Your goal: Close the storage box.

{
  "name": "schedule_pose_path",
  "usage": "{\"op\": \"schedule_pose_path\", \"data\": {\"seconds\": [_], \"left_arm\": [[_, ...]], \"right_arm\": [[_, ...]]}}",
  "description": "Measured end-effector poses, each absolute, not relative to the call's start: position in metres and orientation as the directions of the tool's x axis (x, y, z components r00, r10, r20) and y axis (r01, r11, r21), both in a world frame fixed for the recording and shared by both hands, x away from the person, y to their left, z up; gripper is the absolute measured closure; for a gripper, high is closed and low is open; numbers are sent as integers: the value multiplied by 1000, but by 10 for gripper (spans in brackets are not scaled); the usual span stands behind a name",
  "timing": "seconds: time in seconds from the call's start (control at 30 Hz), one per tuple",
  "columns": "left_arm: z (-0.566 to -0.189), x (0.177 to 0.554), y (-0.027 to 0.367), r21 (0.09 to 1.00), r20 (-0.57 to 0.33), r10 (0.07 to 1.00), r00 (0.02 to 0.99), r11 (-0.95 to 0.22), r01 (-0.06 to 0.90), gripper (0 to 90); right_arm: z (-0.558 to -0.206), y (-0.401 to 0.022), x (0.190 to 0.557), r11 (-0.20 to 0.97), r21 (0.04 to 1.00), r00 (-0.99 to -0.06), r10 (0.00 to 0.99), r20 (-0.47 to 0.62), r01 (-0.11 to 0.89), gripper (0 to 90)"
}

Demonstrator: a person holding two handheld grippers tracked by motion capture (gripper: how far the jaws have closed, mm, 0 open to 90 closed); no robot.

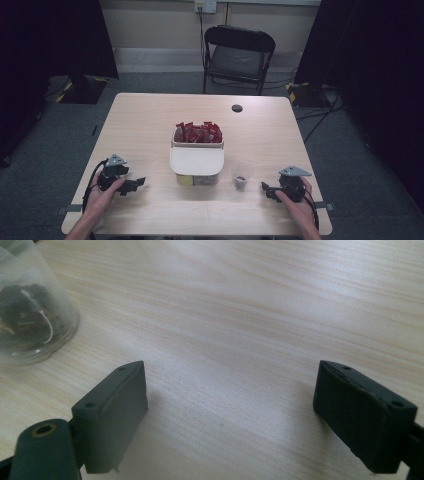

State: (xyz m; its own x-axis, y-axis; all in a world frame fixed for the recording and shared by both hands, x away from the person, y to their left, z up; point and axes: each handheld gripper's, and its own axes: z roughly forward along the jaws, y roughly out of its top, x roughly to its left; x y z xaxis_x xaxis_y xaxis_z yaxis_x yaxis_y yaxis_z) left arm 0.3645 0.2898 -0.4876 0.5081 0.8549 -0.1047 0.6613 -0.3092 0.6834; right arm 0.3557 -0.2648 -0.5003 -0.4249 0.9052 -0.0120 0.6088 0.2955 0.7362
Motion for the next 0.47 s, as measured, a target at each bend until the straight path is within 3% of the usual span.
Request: {"op": "schedule_pose_path", "data": {"seconds": [0.2,0.47], "left_arm": [[-495,361,285,683,-4,850,527,-383,622,147],[-503,361,286,718,3,861,509,-357,598,22]], "right_arm": [[-500,-265,356,296,736,-425,905,-12,609,135],[-500,-265,356,295,736,-424,906,-11,610,135]]}}
